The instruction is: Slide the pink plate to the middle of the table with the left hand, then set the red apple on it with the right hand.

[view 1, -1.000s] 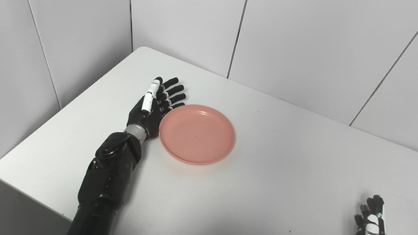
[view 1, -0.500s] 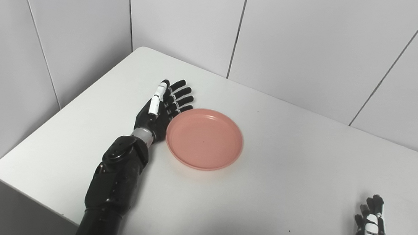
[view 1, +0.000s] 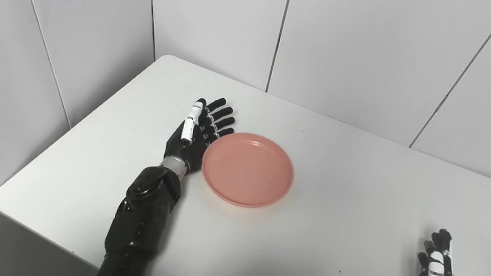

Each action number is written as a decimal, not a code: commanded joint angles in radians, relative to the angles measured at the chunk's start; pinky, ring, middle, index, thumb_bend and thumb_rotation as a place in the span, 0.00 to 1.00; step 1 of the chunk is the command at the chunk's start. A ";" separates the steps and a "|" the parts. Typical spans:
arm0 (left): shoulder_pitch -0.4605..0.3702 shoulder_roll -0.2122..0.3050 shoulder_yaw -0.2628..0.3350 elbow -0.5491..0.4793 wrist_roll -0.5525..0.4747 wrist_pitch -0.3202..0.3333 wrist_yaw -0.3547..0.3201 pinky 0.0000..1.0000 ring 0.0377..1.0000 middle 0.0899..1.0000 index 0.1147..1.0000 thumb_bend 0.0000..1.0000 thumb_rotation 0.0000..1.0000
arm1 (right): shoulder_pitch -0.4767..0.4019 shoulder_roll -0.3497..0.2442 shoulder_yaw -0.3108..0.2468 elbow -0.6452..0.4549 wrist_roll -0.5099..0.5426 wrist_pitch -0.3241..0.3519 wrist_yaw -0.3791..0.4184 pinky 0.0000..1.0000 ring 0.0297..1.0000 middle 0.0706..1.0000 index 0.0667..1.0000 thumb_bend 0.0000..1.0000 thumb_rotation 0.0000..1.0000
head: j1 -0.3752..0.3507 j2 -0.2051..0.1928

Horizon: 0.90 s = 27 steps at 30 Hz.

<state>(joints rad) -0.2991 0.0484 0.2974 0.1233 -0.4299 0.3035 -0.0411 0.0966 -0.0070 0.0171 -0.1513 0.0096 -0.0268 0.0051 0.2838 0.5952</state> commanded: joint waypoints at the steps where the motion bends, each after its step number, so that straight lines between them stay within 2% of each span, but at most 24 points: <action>1: -0.017 -0.004 -0.005 -0.031 -0.011 -0.017 -0.004 0.79 0.79 0.78 0.76 0.32 1.00 | 0.021 0.014 0.005 0.004 -0.003 -0.009 -0.004 1.00 1.00 1.00 1.00 0.17 1.00 | -0.003 0.000; 15: 0.001 -0.032 -0.053 -0.070 0.007 -0.020 -0.013 0.78 0.78 0.77 0.75 0.35 1.00 | 0.019 0.026 0.007 0.009 -0.016 -0.024 -0.009 1.00 1.00 1.00 1.00 0.19 1.00 | -0.024 0.015; 27: 0.003 -0.056 -0.080 -0.117 -0.014 0.014 -0.001 0.76 0.78 0.78 0.75 0.36 1.00 | 0.018 0.033 0.013 0.007 -0.037 -0.020 -0.019 1.00 0.99 1.00 1.00 0.20 1.00 | -0.055 0.032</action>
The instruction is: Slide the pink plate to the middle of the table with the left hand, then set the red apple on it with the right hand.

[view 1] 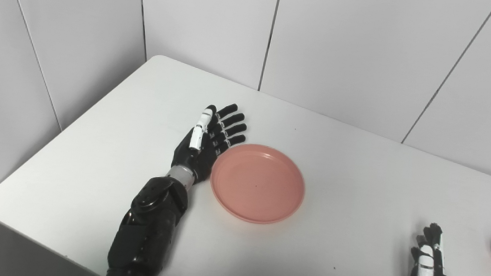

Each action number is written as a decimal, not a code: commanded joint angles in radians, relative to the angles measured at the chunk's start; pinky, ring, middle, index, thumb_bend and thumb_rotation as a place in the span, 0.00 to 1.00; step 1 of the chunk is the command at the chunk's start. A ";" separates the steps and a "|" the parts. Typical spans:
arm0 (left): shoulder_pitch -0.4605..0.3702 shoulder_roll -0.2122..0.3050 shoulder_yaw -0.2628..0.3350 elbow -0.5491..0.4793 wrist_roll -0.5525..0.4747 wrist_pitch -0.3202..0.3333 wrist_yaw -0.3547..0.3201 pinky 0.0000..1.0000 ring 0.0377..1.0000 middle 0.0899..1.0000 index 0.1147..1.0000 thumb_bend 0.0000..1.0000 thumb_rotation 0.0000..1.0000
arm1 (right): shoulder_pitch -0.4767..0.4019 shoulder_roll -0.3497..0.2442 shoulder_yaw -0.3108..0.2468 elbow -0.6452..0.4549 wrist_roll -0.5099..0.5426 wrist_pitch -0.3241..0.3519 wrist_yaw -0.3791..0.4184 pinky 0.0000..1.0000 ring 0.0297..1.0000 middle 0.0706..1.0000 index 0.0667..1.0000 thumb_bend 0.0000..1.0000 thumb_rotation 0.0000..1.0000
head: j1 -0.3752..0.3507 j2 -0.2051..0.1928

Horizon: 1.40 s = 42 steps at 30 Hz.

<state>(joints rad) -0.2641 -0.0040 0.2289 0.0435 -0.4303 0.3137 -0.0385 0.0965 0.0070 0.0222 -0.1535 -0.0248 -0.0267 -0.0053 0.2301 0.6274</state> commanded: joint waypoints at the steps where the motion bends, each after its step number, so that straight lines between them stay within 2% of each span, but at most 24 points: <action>1: -0.032 -0.005 -0.015 -0.044 -0.009 0.005 -0.003 0.75 0.78 0.77 0.75 0.36 1.00 | 0.018 0.021 0.007 0.009 -0.001 -0.020 -0.008 1.00 0.99 1.00 1.00 0.20 1.00 | -0.002 0.001; 17: -0.025 -0.028 -0.079 -0.096 0.014 0.066 0.014 0.75 0.77 0.77 0.74 0.36 1.00 | 0.019 0.039 0.018 -0.001 -0.019 -0.008 -0.023 1.00 0.98 0.99 0.99 0.22 1.00 | -0.050 0.032; 24: -0.012 -0.033 -0.116 -0.089 0.022 0.057 0.005 0.75 0.77 0.77 0.75 0.35 1.00 | 0.017 0.049 0.028 -0.001 -0.035 -0.008 -0.032 1.00 0.98 0.99 0.99 0.24 1.00 | -0.078 0.041; 42: 0.009 -0.059 -0.173 -0.124 0.034 0.100 0.011 0.76 0.78 0.78 0.76 0.34 1.00 | 0.021 0.068 0.039 -0.022 -0.064 0.018 -0.051 1.00 0.97 0.97 0.98 0.21 1.00 | -0.100 0.062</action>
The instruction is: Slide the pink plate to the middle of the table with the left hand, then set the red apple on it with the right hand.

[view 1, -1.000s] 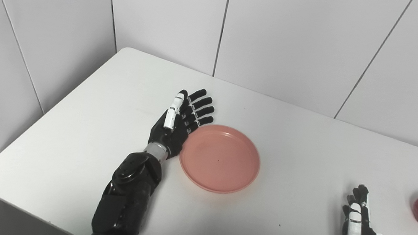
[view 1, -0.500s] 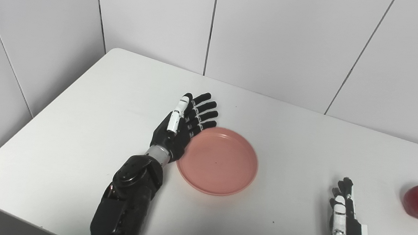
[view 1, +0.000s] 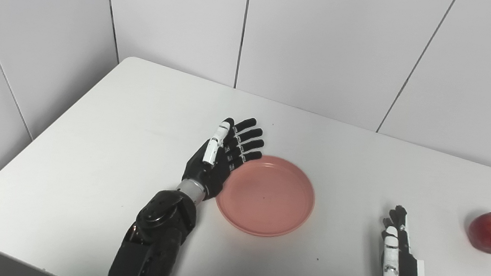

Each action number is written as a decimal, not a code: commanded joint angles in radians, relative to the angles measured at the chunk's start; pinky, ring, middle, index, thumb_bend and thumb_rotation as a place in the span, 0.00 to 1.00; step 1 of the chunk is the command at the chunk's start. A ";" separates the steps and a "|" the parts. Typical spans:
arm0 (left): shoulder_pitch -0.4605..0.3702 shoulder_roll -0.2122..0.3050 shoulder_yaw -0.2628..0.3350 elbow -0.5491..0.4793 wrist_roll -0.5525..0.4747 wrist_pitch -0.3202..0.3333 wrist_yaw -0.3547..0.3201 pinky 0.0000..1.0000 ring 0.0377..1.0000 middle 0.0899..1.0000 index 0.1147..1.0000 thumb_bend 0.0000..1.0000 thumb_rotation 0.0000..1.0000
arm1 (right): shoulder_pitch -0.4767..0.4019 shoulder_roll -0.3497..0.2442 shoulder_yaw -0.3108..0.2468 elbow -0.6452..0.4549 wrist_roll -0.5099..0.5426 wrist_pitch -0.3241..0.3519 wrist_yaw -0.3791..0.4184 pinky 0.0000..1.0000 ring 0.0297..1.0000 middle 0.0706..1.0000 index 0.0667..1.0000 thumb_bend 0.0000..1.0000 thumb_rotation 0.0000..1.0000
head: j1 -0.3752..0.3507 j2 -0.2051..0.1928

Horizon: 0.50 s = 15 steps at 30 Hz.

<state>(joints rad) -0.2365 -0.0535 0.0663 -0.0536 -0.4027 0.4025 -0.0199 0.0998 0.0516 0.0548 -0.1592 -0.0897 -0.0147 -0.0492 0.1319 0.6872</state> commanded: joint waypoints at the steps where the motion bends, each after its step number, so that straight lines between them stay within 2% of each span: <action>1: -0.018 -0.011 -0.012 -0.030 0.006 0.014 -0.007 0.76 0.78 0.78 0.75 0.34 1.00 | 0.018 0.023 0.007 -0.017 0.001 0.008 -0.006 1.00 0.97 0.97 0.98 0.22 1.00 | -0.002 0.003; 15: -0.016 -0.010 -0.044 -0.048 0.002 0.019 -0.022 0.76 0.78 0.78 0.75 0.34 1.00 | 0.017 0.032 0.017 -0.014 -0.020 0.004 -0.022 1.00 0.96 0.97 0.97 0.23 1.00 | -0.034 0.011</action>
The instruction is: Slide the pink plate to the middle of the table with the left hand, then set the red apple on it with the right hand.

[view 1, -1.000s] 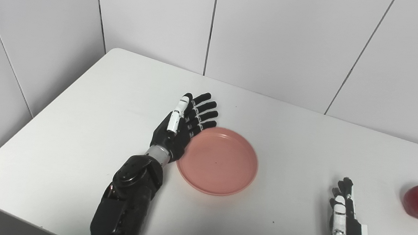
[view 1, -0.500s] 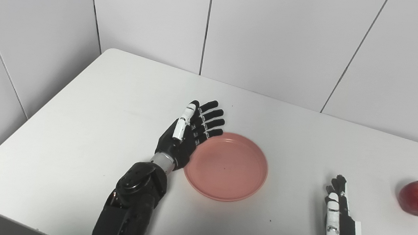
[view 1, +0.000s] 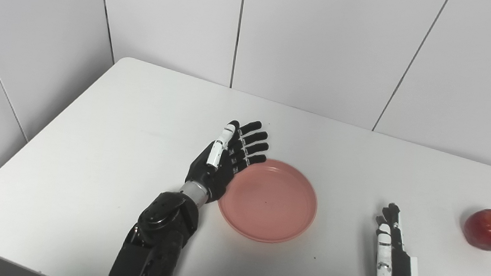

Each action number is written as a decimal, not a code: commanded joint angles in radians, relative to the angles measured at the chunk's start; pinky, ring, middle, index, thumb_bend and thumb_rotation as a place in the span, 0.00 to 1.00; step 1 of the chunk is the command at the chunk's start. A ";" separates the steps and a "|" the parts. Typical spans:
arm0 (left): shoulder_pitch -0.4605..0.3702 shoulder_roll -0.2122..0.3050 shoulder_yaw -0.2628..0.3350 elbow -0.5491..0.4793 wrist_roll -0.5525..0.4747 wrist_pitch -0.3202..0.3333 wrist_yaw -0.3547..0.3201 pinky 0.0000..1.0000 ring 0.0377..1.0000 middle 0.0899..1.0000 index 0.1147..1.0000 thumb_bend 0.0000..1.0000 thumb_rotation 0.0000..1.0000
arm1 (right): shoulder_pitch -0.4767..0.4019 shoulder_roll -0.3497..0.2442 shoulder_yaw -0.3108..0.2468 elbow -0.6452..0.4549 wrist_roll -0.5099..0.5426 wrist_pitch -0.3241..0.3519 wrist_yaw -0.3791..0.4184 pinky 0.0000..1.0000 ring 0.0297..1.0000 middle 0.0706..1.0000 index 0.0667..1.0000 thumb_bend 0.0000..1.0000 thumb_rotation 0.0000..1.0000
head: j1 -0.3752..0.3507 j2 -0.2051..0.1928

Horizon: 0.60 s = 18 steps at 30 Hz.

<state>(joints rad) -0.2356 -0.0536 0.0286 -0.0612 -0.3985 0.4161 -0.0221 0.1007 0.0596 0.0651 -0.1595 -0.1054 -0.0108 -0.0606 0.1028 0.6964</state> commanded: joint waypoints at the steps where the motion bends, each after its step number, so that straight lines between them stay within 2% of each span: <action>1: -0.016 -0.010 -0.008 -0.045 -0.005 0.008 -0.021 0.76 0.78 0.78 0.75 0.34 1.00 | 0.016 0.025 0.007 -0.013 -0.005 0.001 -0.012 1.00 0.96 0.97 0.97 0.23 1.00 | -0.005 0.002; 8: -0.019 -0.013 -0.034 -0.090 -0.010 0.036 -0.030 0.76 0.78 0.78 0.76 0.34 1.00 | 0.013 0.031 0.007 -0.005 -0.005 -0.010 -0.015 1.00 0.96 0.96 0.97 0.24 1.00 | -0.017 0.005; 18: -0.015 -0.016 -0.042 -0.139 -0.015 0.050 -0.019 0.76 0.78 0.79 0.76 0.35 1.00 | 0.013 0.037 0.008 -0.013 -0.005 0.011 -0.014 1.00 0.96 0.97 0.97 0.25 1.00 | -0.046 0.016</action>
<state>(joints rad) -0.2291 -0.0569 -0.0081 -0.1655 -0.4042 0.4671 -0.0335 0.1012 0.0706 0.0673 -0.1591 -0.1137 -0.0087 -0.0646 0.0614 0.7102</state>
